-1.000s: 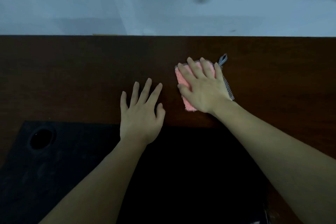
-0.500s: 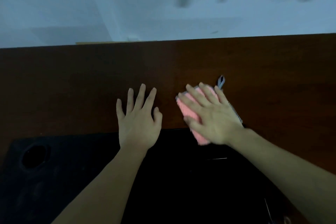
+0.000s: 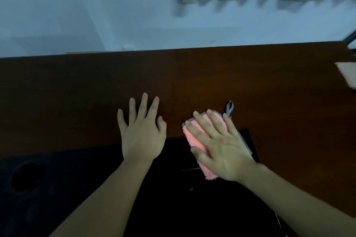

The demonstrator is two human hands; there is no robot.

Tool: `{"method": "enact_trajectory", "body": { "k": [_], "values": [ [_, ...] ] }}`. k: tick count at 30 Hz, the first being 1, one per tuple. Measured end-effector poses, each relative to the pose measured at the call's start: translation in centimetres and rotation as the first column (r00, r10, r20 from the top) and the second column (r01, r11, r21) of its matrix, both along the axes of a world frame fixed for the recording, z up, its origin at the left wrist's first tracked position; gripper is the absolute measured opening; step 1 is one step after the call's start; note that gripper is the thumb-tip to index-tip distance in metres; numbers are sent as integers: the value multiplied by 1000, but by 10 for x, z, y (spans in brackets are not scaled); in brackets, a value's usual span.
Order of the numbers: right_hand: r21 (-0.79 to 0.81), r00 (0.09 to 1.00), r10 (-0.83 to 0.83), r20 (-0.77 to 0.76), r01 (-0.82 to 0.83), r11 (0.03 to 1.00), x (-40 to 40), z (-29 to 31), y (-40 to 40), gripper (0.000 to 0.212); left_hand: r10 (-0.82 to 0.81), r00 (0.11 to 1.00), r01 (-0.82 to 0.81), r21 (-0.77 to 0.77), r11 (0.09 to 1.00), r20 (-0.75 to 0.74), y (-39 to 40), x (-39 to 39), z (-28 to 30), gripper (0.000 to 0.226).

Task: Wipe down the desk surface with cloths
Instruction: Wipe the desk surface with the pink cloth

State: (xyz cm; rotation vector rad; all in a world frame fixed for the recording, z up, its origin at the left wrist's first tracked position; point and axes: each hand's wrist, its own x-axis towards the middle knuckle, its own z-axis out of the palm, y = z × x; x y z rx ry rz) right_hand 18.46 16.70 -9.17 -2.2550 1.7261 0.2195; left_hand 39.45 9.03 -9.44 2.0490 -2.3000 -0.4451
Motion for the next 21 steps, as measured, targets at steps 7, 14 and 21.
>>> {"method": "enact_trajectory", "body": {
  "k": [7,14,21],
  "values": [
    [-91,989,-126,-74,119,989,-18,-3,-75,65,-14,1000,14,9,1000,-15,0,1,0,58],
    [-83,970,-239,-37,235,969,-6,-2,-105,64,-11,1000,11,47,999,-2,-2,0,4,58],
    [-15,1000,-16,16,16,1000,-20,-1,2,63,-70,997,69,-59,996,-11,4,-1,5,57]
  ]
}}
